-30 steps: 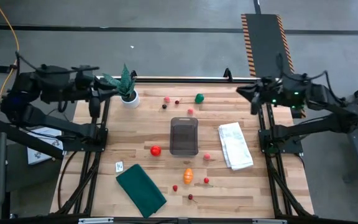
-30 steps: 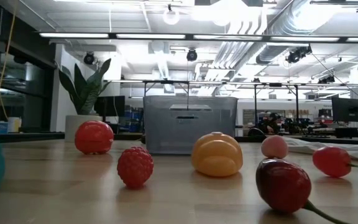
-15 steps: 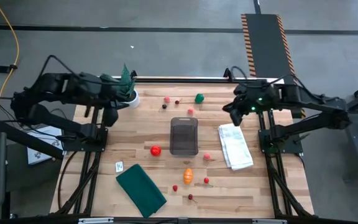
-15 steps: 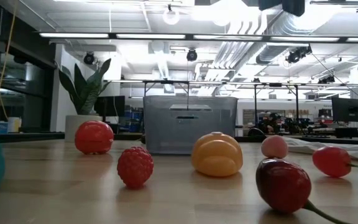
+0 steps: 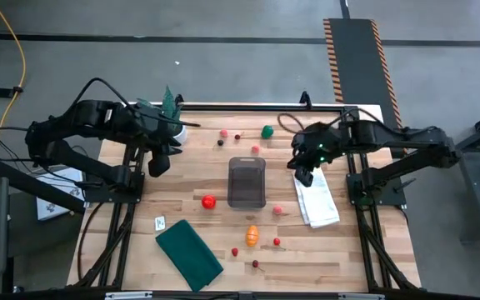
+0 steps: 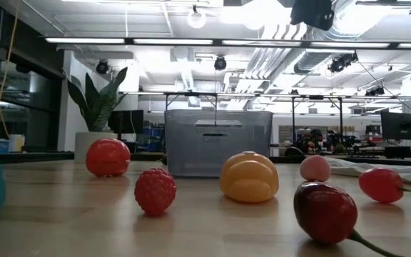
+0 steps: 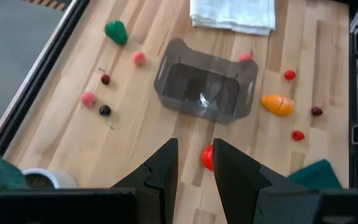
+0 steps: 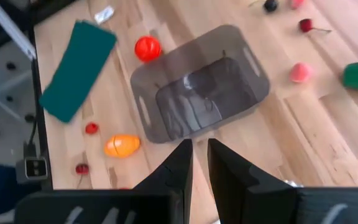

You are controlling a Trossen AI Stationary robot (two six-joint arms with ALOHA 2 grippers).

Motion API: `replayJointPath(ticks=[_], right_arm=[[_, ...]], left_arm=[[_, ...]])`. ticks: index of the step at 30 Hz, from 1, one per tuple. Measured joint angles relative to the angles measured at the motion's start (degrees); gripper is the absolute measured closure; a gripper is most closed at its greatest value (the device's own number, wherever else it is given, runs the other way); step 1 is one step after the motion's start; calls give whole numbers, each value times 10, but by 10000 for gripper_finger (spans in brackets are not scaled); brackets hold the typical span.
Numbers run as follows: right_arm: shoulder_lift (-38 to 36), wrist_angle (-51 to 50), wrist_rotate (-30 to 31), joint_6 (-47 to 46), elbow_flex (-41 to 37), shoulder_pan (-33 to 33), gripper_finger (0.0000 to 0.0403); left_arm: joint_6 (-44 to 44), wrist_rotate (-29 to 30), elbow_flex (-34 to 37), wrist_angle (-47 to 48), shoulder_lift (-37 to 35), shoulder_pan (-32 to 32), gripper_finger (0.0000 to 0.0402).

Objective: Pick and placing Produce into tupperware
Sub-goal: Put the pink peach into the transparent black bin

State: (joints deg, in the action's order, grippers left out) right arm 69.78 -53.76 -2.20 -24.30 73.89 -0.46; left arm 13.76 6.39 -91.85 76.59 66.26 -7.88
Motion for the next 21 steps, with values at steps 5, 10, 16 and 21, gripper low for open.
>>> replayJointPath(ticks=[5,10,16,21], right_arm=[[37,-2,-13,9,0,28,362],[78,-3,-17,7,0,50,362],[117,-3,-28,38,0,73,362],[138,6,-46,64,0,86,362]], left_arm=[[0,1,0,14,0,0,312],[0,1,0,15,0,0,312],[0,2,0,16,0,0,312],[0,3,0,16,0,0,312]])
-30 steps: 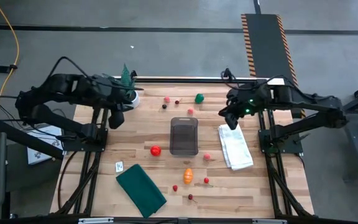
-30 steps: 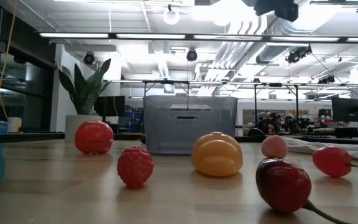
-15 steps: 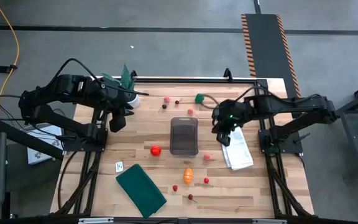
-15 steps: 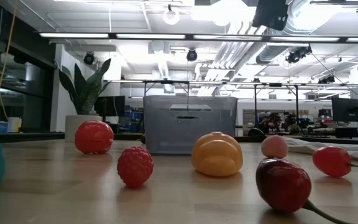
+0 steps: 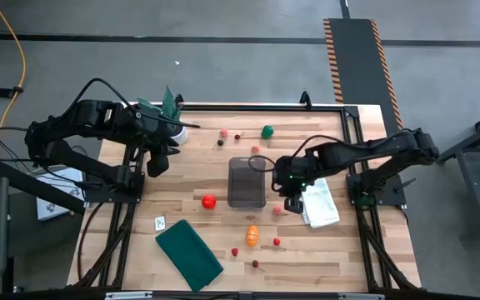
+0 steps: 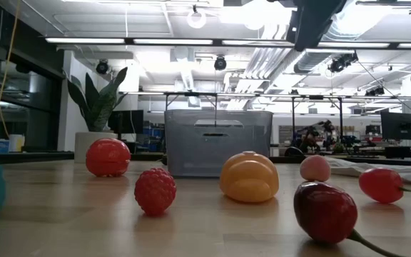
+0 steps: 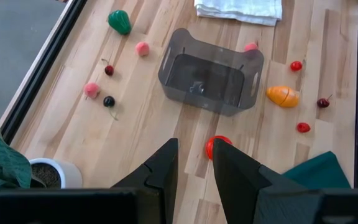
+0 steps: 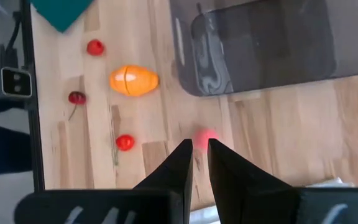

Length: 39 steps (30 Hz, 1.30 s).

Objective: Pick and placing Produce into tupperware
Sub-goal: Put the pink peach into the transparent black bin

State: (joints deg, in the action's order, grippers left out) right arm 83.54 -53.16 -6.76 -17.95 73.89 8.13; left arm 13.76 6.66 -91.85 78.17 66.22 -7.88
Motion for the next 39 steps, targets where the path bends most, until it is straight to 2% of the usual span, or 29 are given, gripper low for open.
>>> replayJointPath(ticks=[11,17,22,26,32,39], right_arm=[[20,46,1,-15,0,5,362],[20,71,64,-49,-1,7,362],[20,52,129,-61,-1,15,362],[25,33,141,-70,-1,18,358],[43,29,138,-79,-2,23,321],[95,26,91,-102,-2,33,254]], left_arm=[[0,0,0,0,0,0,312],[0,0,0,8,0,0,312],[0,0,0,24,0,0,312],[0,0,0,37,0,0,312],[-1,0,0,44,0,0,312],[-5,0,0,46,0,0,312]])
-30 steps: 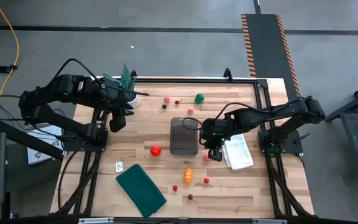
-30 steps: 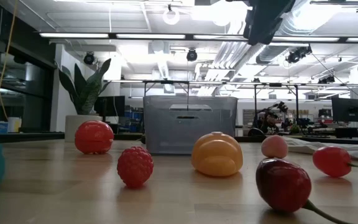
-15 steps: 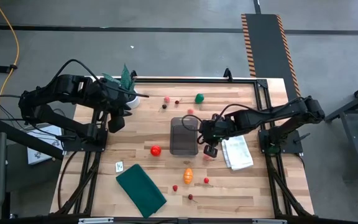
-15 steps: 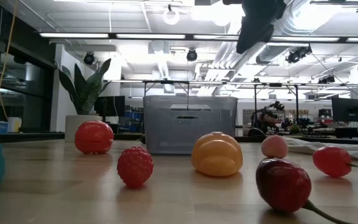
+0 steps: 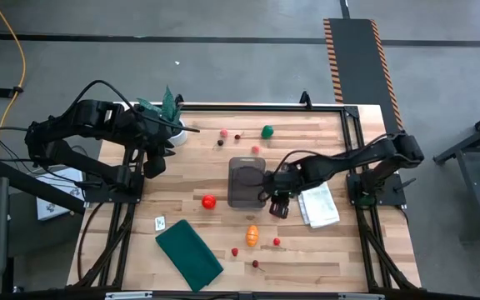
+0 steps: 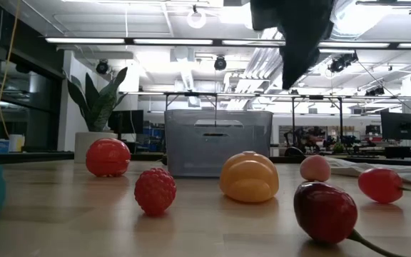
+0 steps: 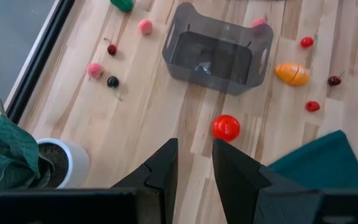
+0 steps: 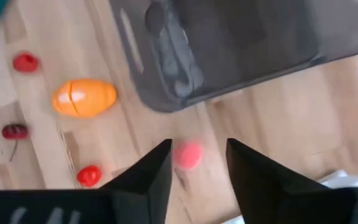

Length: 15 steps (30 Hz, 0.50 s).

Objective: Pick and placing Produce into tupperware
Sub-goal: Put the pink peach into the transparent black bin

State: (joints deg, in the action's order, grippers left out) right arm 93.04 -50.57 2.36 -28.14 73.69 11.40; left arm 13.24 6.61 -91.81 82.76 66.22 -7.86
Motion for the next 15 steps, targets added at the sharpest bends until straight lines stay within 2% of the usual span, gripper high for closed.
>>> replayJointPath(ticks=[8,15], right_arm=[[54,0,0,-1,0,31,228],[50,82,0,-47,-57,37,229]], left_arm=[[-2,0,0,20,0,0,311],[-14,0,0,29,0,0,311]])
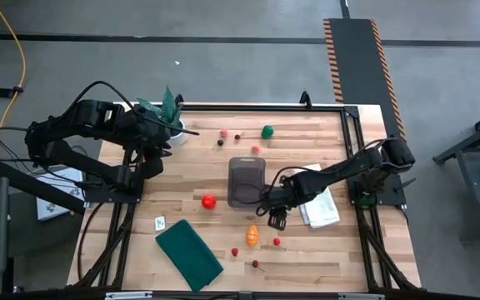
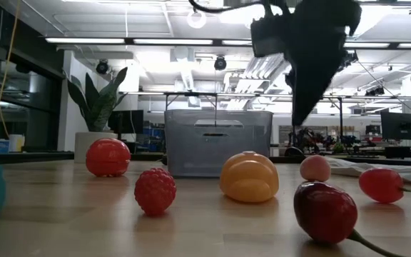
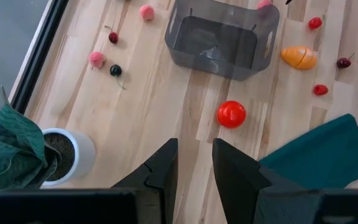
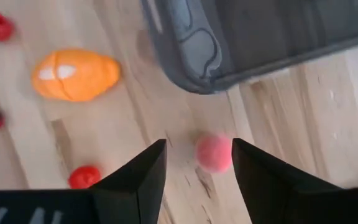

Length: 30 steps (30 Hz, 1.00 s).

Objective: Pick and placing Produce into tupperware
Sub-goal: Put the pink peach into the transparent black bin

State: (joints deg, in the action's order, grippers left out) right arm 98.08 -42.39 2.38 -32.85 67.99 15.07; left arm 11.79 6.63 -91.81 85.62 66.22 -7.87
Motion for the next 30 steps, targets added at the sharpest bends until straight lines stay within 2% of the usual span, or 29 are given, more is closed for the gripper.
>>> replayJointPath(ticks=[11,19,30], right_arm=[[0,27,-6,-27,-47,3,229],[-2,89,-29,-52,-88,3,229],[0,92,9,-46,-88,-5,229]], left_arm=[[0,0,0,0,0,0,311],[0,0,0,0,0,0,311],[0,0,0,0,0,0,312]])
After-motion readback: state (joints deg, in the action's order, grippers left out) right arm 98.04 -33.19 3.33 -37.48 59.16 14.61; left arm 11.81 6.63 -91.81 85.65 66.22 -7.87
